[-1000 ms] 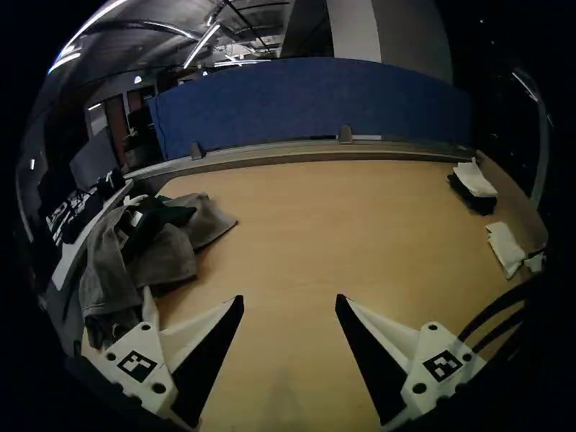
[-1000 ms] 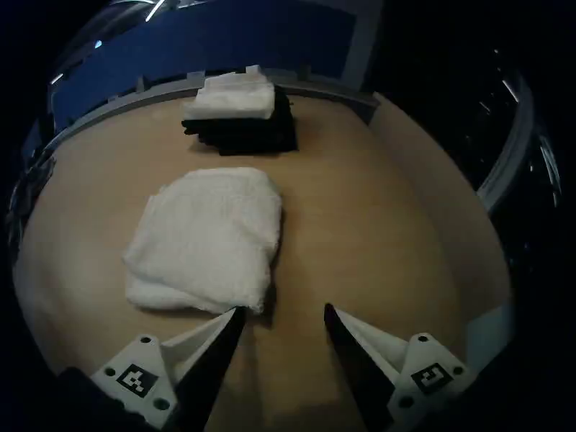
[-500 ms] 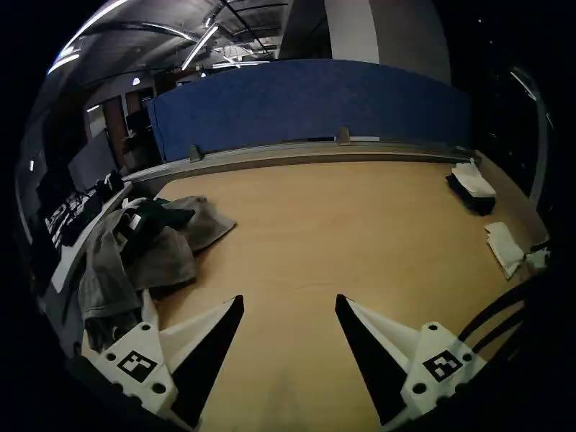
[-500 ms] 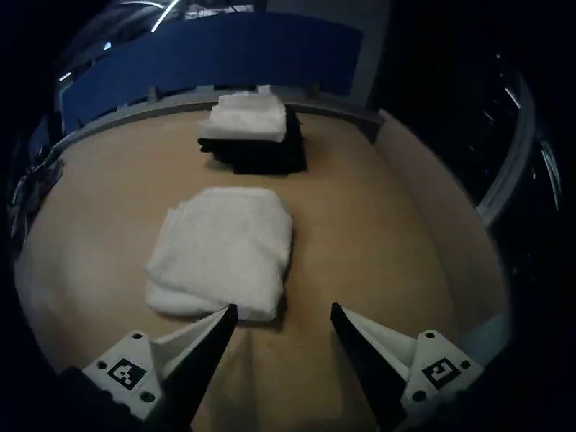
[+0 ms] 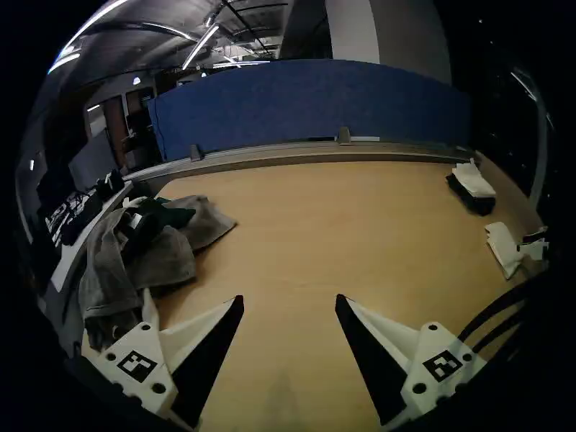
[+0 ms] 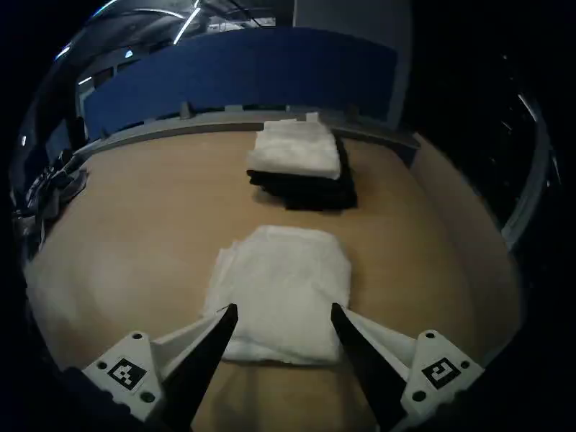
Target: Fold towel
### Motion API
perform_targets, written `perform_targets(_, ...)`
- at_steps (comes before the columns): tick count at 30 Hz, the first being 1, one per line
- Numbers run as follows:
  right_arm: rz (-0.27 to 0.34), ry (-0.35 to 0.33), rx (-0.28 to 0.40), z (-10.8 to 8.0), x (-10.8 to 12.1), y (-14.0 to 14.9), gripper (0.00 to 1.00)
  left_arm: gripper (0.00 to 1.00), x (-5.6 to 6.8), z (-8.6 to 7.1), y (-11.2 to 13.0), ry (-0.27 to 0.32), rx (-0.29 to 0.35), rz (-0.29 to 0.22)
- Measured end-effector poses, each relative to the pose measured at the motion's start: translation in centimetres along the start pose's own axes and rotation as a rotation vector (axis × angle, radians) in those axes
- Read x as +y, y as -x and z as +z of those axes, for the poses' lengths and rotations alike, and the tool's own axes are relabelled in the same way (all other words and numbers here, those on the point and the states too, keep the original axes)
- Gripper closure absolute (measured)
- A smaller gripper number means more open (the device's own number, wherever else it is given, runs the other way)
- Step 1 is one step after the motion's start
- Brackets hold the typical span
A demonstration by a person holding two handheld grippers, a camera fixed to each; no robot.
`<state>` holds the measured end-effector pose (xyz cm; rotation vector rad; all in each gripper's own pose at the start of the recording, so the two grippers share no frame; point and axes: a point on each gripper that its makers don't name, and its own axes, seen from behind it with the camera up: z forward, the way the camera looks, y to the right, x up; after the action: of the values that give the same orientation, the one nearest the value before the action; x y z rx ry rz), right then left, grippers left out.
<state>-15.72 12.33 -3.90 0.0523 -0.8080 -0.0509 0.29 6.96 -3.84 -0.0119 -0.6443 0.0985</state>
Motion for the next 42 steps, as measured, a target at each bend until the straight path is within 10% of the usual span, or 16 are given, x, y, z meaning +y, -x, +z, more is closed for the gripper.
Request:
perform_targets(20,-0.079,-0.065,-0.096,1.9,-1.7,5.1,0.00,0.06,-0.5,0.2,-0.1,-0.005,-0.001,0.008)
perform_targets(42,-0.006,-0.021,0.043,-0.3,-1.1,-0.9,0.00,0.06,-0.3,0.0,-0.8,0.004,0.016,0.000)
